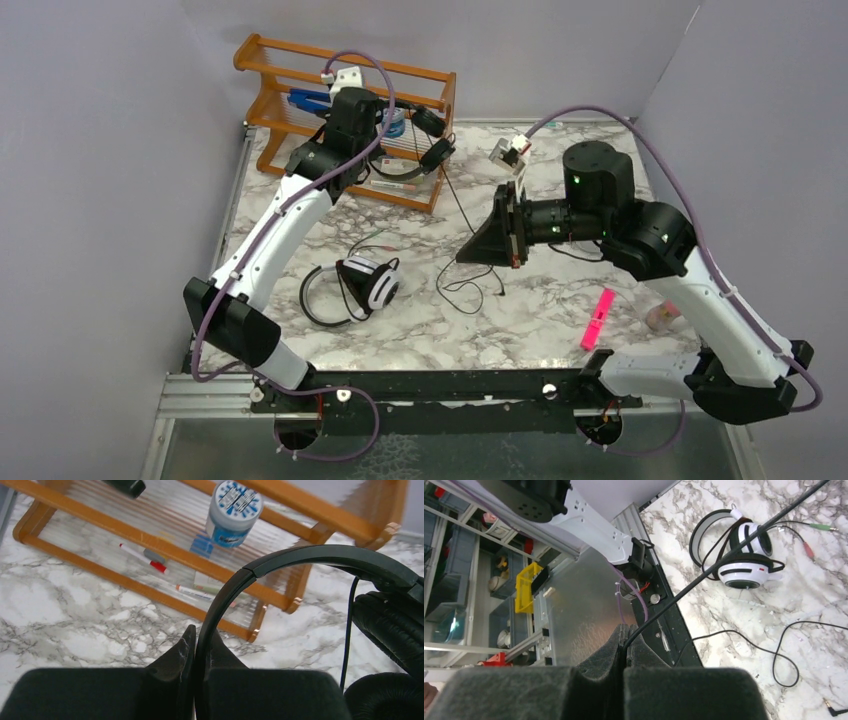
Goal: Wrap the headphones
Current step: Wrap the headphones cable around the headphones.
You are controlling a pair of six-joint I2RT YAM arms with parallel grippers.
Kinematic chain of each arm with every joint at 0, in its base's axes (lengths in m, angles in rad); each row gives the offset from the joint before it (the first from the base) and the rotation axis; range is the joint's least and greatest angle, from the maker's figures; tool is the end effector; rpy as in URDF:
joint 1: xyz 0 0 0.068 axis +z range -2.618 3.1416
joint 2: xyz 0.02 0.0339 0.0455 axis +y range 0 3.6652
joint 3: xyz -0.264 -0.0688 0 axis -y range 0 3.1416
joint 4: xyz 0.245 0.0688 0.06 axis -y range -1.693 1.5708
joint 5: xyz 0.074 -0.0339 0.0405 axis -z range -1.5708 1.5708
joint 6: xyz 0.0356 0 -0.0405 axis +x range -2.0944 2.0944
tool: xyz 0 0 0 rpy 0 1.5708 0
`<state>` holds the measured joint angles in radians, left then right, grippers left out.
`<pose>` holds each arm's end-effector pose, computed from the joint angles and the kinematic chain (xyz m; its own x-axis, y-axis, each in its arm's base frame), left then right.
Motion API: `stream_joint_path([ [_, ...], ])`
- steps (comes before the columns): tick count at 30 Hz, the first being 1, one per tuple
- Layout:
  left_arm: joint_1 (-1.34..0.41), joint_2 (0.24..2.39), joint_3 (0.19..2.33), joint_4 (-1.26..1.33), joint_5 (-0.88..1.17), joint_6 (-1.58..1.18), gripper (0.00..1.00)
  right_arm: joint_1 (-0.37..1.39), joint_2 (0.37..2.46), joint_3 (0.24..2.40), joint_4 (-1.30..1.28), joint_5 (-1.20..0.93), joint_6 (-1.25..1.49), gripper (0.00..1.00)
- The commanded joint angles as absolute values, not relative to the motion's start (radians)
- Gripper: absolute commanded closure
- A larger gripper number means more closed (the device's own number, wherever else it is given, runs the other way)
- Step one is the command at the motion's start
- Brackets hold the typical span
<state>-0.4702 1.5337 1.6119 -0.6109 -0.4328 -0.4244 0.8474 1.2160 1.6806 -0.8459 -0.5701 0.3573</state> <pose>0.3111 -0.1413 0.4023 -0.4493 -0.1910 -0.8727 -0.1051 0.9814 -0.1606 0.1292 0.1753 0.4858 -0.5674 -0.1978 -0.7993 -0.8157 0.2678 0.5128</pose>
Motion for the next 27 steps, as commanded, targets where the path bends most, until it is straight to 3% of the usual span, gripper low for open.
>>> stream_joint_path([
  [1,-0.453,1.572,1.807,-0.638,-0.364,-0.485,1.0,0.874,1.119,1.494,-0.633,-0.648,0.434,1.0],
  [9,-0.453,1.603,2.036,-0.677,-0.144,-0.533,1.0,0.912,1.065,1.216,-0.474,-0.579,0.45,1.0],
  [18,-0.451,1.457,1.984,-0.675,0.11,-0.482,1.0,0.908,1.066,1.042,-0.373,-0.367,0.353,1.0],
  [24,-0.449,1.38,1.971,-0.712,0.289,-0.413,1.0,0.825,1.076,0.871,-0.195,-0.428,0.307,1.0],
  [27,-0.449,1.362,1.945,-0.707,0.456,-0.367,1.0,0.716,1.105,0.797,-0.053,-0.556,0.268,1.0],
])
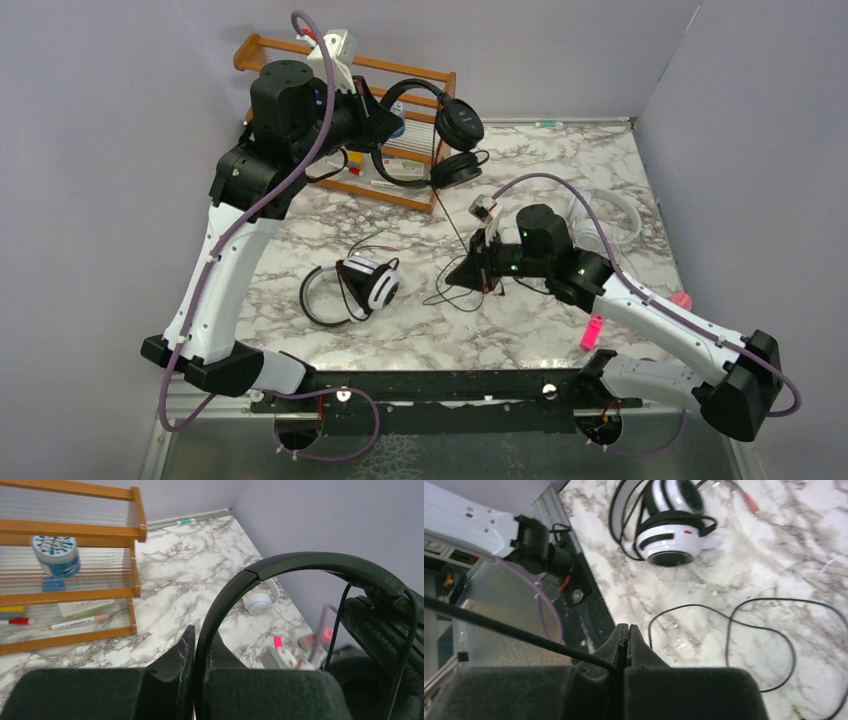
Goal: Wrap the headphones
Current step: Wrap the headphones cable around the headphones.
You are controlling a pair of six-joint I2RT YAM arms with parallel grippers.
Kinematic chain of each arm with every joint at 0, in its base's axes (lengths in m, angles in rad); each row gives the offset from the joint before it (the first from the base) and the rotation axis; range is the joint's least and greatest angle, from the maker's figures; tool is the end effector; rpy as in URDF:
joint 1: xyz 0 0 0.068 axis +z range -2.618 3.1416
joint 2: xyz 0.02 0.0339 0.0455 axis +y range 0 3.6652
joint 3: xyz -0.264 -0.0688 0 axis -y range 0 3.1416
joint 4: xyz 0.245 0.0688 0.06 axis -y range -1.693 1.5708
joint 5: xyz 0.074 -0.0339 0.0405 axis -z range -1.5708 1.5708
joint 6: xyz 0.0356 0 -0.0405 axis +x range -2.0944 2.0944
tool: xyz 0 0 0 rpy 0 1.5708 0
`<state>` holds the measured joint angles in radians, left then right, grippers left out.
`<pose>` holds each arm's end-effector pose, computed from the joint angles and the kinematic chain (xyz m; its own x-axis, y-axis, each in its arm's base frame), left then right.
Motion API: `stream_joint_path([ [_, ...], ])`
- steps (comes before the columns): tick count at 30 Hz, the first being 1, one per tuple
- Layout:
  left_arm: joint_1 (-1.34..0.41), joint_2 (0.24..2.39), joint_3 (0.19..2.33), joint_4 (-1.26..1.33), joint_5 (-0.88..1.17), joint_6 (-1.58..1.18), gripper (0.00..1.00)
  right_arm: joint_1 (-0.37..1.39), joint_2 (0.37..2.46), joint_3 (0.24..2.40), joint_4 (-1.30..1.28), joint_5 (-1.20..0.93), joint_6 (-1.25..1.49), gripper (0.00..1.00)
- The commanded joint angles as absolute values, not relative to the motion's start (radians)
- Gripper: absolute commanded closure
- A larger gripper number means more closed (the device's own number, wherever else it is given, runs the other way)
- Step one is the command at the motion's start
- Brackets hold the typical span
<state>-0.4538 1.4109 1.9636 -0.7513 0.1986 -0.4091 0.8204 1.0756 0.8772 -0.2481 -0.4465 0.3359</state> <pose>0.2322 -0.1211 0.5323 -0.4028 -0.2374 -0.8840 0.4833 0.7650 -0.4257 0.1540 0.1877 0.3105 -0.5830 -0.1893 -0.7901 -0.7765 0.4159 0.4733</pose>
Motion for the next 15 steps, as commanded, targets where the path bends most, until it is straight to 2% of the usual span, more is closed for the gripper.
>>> stream_joint_path([
  [1,-0.45,1.353,1.926,-0.7,0.516,-0.346,1.0,0.678,1.12,0.78,-0.017,-0.61,0.259,1.0],
  [5,-0.451,1.315,1.822,-0.68,0.604,-0.306,1.0,0.583,1.205,0.787,0.178,-0.727,0.252,0.98],
  [9,-0.451,1.296,1.759,-0.676,0.66,-0.291,1.0,0.559,1.292,0.853,0.273,-0.625,0.295,0.93],
  [12,-0.451,1.277,1.719,-0.674,0.656,-0.285,1.0,0.519,1.341,0.847,0.407,-0.567,0.405,0.83],
  [15,-0.453,1.264,1.68,-0.662,0.664,-0.297,1.0,0.514,1.389,0.823,0.58,-0.562,0.494,0.83],
])
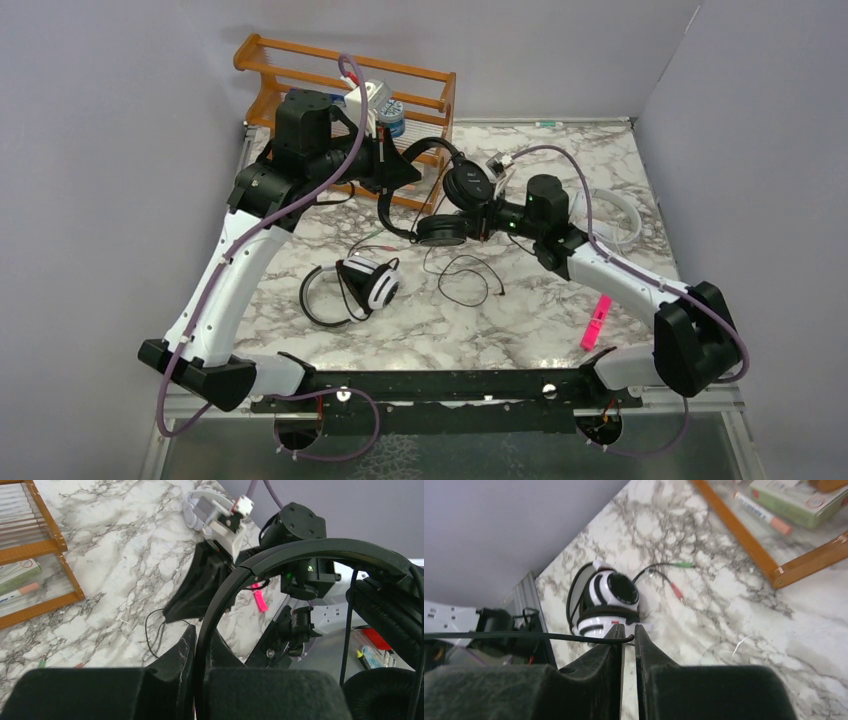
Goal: Wrap the headphones
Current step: Wrap the headphones cable around the headphones.
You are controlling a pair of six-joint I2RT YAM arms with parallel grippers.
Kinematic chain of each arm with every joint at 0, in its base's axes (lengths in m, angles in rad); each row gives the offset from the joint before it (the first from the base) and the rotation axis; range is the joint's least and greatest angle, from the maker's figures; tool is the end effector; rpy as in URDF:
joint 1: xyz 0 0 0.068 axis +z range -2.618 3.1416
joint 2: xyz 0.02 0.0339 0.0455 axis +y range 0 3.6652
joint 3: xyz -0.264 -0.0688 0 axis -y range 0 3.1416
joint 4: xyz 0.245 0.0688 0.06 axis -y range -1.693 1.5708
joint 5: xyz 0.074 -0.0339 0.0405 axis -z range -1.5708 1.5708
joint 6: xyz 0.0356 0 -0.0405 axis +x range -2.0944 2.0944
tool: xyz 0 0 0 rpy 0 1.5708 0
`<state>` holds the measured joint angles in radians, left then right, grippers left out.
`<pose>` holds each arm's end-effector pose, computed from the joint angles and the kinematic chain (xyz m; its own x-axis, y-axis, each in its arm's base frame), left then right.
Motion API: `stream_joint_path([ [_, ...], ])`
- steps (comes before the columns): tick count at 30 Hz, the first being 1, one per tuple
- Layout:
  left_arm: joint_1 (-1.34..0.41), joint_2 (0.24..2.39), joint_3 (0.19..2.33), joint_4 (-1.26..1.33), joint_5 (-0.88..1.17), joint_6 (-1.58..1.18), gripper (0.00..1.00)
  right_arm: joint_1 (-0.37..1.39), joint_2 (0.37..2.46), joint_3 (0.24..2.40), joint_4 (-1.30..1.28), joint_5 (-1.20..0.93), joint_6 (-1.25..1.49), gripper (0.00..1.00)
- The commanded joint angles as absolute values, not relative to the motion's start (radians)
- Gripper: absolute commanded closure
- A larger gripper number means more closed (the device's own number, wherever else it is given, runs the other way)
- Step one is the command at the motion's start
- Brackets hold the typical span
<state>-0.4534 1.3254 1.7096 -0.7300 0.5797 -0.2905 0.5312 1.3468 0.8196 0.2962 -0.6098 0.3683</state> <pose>0.2235 -0.1306 0.4819 -0.5296 -0.0085 -0.8482 0.7077 0.5468 -0.4474 0.2515 0.1714 0.2759 -0.5067 0.0446 -0.8610 -0.7648 0.4377 0.4728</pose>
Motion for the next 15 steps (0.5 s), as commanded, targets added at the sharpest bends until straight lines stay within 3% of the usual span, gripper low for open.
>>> stream_joint_path([
  [1,-0.453,1.26,1.668,-0.655,0.669,-0.301,1.0,0.514,1.407,0.82,0.617,-0.555,0.521,0.83],
  [5,-0.453,1.239,1.627,-0.631,0.619,-0.353,1.0,0.514,1.484,0.808,0.797,-0.559,0.607,0.82],
  [15,-0.453,1.253,1.612,-0.64,0.454,-0.591,1.0,0.514,1.641,0.847,0.902,-0.615,0.704,0.79],
])
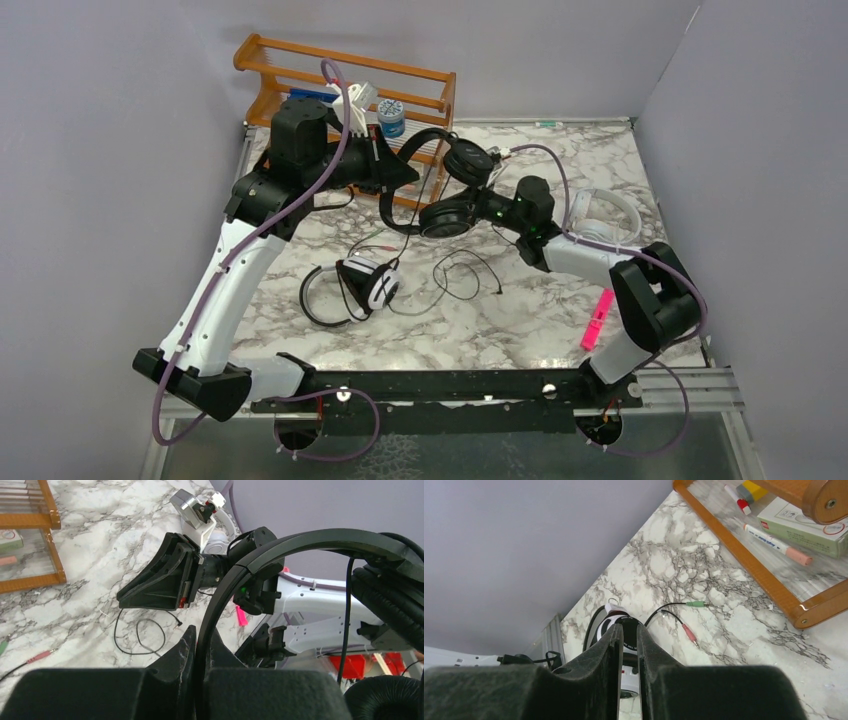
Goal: Wrap the headphones
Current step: Wrap the headphones cable around the headphones.
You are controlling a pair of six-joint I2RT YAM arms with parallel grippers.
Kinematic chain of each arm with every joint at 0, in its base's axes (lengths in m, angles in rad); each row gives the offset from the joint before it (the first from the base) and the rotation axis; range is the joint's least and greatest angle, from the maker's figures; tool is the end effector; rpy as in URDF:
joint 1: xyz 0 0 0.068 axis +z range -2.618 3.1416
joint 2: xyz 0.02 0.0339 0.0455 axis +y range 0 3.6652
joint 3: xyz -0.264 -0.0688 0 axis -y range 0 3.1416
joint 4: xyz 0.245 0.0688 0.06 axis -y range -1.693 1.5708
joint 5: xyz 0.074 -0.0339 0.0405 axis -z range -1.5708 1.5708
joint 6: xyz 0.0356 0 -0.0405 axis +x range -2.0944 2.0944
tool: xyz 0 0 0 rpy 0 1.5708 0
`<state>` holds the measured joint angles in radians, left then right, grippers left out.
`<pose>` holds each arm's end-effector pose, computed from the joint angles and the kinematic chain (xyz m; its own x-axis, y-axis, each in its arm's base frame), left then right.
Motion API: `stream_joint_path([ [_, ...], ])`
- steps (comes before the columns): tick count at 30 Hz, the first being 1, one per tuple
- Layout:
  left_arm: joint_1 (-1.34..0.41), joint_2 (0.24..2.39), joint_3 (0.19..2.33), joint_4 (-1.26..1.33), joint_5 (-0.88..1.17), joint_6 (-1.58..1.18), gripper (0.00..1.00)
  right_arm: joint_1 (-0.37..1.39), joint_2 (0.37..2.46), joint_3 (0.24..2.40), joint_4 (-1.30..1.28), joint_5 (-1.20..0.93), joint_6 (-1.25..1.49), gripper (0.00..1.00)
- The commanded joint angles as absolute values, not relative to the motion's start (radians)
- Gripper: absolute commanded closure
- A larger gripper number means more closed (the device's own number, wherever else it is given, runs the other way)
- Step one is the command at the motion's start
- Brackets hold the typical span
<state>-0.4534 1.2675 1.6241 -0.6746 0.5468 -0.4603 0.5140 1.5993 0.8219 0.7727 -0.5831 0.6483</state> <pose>0.2157 -0.1257 0.4746 -0.6153 -0.1223 -0.7788 0.6081 0.5550 -0.5676 0.2933 0.1881 0.2478 -0.5406 0.2736 -0.7955 -0.7069 0.3650 0.6059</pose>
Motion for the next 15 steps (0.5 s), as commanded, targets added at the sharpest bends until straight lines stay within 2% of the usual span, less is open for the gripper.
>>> stream_joint_path([
  [1,-0.453,1.249,1.61,-0.648,0.428,-0.602,1.0,0.514,1.653,0.854,0.902,-0.628,0.71,0.79],
  [3,-0.453,1.253,1.62,-0.695,0.356,-0.615,1.0,0.514,1.663,0.855,0.887,-0.651,0.719,0.77],
  [6,-0.453,1.267,1.634,-0.72,0.319,-0.62,1.0,0.508,1.648,0.853,0.73,-0.663,0.656,0.65],
  [10,-0.453,1.274,1.65,-0.732,0.295,-0.616,1.0,0.488,1.577,0.756,0.688,-0.778,0.473,0.34],
  [12,-0.453,1.284,1.665,-0.745,0.289,-0.608,1.0,0.48,1.551,0.746,0.572,-0.792,0.346,0.24],
  [15,-0.453,1.294,1.677,-0.755,0.286,-0.604,1.0,0.438,1.547,0.68,0.642,-0.836,0.339,0.2],
])
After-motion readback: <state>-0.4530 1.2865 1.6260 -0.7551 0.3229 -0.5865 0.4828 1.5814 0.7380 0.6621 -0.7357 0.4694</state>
